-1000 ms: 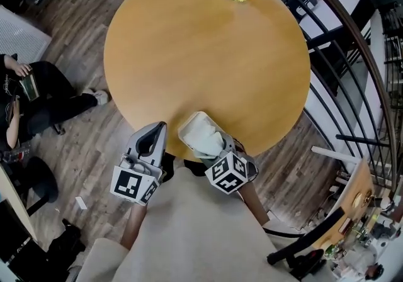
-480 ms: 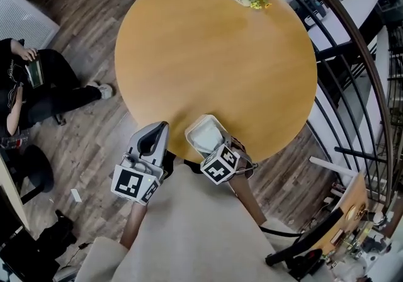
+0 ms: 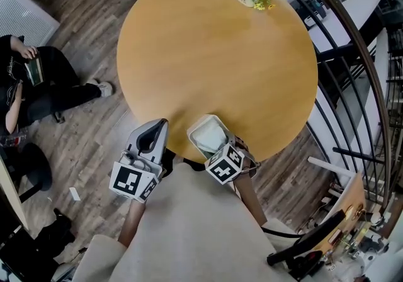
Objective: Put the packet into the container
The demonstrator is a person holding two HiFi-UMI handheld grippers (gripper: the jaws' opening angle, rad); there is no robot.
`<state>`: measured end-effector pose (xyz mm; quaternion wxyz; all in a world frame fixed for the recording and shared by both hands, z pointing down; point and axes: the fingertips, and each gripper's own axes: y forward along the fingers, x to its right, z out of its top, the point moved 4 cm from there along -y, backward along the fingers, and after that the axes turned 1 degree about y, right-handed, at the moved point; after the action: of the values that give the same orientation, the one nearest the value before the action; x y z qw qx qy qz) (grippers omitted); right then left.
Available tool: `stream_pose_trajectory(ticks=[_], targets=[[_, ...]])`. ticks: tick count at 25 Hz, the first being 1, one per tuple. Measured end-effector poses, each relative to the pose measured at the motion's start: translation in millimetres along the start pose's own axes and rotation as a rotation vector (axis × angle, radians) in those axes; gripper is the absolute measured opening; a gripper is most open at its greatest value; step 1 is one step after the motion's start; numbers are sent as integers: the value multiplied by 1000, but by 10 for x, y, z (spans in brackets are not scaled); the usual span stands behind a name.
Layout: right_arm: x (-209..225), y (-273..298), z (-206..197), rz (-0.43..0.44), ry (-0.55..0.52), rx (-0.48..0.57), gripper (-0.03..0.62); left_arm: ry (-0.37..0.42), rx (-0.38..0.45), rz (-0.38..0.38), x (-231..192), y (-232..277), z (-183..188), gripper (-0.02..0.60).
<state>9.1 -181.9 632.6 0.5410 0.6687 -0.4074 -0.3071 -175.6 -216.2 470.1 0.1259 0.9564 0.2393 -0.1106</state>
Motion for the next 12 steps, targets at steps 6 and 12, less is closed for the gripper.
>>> stream_pose_trajectory(ticks=[6,12], targets=[[9,-132,-16,64,-7,-11,348,2,-2,-13,-9,-7,1,5],[12,-222,57,121,37,39,388,-5,-4,-8,-72,-33,-1,5]])
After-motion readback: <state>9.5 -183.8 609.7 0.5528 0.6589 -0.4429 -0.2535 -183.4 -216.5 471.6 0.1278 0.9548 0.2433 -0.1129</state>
